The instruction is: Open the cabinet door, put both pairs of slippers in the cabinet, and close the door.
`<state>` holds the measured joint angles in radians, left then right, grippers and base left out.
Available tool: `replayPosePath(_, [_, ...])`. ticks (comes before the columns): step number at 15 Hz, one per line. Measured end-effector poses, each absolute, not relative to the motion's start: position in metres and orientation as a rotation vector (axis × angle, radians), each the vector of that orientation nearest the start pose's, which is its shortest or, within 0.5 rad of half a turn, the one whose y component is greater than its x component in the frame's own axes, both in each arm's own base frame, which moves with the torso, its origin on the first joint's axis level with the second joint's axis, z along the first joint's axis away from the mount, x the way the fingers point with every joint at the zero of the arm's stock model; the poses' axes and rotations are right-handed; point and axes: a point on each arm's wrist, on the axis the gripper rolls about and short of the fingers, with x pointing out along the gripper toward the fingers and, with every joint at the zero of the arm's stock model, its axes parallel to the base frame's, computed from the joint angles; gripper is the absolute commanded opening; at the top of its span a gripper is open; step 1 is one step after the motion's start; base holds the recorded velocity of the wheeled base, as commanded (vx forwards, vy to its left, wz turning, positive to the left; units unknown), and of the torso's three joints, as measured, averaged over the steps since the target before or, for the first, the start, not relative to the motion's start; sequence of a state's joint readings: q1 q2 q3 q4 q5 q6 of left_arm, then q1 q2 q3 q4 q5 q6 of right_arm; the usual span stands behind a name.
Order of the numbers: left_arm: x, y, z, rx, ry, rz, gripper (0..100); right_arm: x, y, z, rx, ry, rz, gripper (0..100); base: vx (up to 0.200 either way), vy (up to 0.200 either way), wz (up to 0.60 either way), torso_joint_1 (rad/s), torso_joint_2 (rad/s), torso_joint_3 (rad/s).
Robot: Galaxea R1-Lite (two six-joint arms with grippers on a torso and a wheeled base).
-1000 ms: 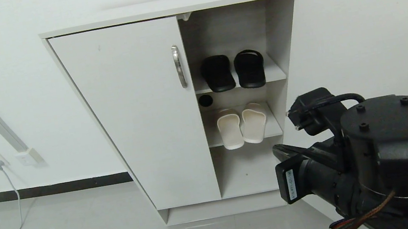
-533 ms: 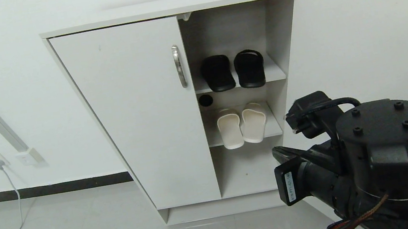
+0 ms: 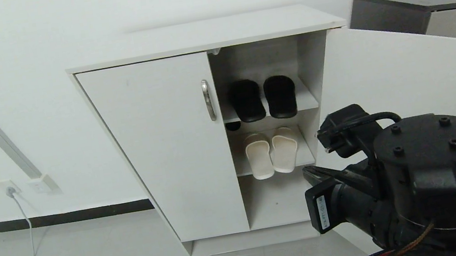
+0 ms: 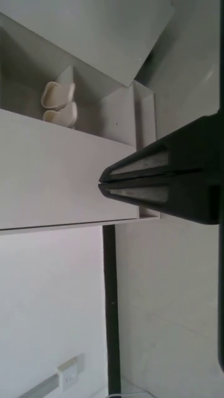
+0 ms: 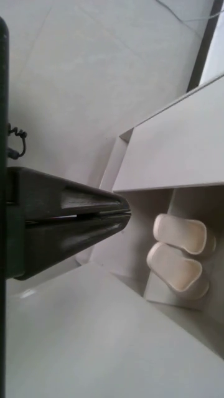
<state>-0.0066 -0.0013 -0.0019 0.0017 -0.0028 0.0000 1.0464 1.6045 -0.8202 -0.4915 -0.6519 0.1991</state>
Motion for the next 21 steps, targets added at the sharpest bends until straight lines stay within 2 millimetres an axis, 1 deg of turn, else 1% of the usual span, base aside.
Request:
replayPosePath(10, [-0.0230, 0.0001, 0.0757, 0.001, -0.001, -0.009, 0, 0.1531, 0.2358, 0.1986, -0.031, 0.239, 0.365, 0, 0.000, 0.000, 0.00, 0.149, -0.48, -0.326])
replayPosePath(21, [-0.0230, 0.0001, 0.0757, 0.000, -0.001, -0.009, 0, 0.1548, 0.2351, 0.1955, -0.039, 0.247, 0.358, 0, 0.000, 0.000, 0.00, 0.213, -0.53, -0.314])
